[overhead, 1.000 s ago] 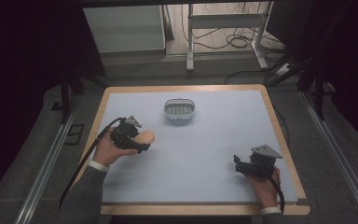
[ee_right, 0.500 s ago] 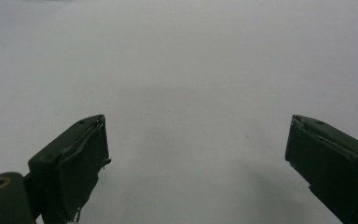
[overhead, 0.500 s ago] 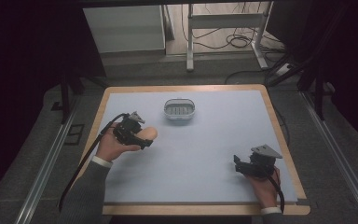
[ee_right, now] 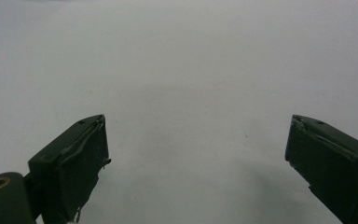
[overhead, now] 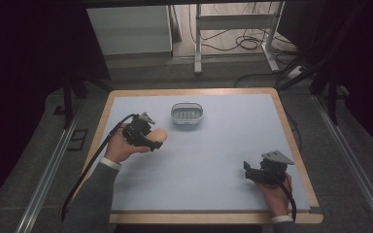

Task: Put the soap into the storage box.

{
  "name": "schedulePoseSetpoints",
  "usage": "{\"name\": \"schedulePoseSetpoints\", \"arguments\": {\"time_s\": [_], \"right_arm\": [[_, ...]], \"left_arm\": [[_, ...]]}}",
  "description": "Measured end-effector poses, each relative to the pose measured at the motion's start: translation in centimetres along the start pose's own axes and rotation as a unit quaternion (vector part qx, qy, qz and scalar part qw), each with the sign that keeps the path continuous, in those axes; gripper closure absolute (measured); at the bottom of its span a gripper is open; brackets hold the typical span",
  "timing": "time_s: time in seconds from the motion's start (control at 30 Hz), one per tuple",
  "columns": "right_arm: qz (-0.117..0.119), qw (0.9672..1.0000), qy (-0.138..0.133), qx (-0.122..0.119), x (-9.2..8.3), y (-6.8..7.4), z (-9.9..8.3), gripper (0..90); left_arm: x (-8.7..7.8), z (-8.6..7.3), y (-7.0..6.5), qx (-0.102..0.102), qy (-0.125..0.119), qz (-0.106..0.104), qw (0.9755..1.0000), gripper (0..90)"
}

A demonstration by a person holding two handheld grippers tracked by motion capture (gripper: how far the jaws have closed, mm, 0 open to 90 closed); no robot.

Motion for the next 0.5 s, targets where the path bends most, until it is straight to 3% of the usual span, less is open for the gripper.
{"name": "schedulePoseSetpoints", "arguments": {"time_s": [0.5], "right_arm": [[-0.001,1.0000,0.000,0.000,0.01,0.00,0.00,6.2]], "left_arm": [[0.86,0.90,0.68,-0.001,0.004,-0.001,1.0000,32.3]]}}
Point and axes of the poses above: each handheld gripper's, and its own axes: x roughly forward along the jaws, z roughly out of its top, y roughly to its left, the point moved 8 cm from there along x, roughly forward along the jaws, and after that the axes turned 4 degrees about x, right-handed, at the moved point
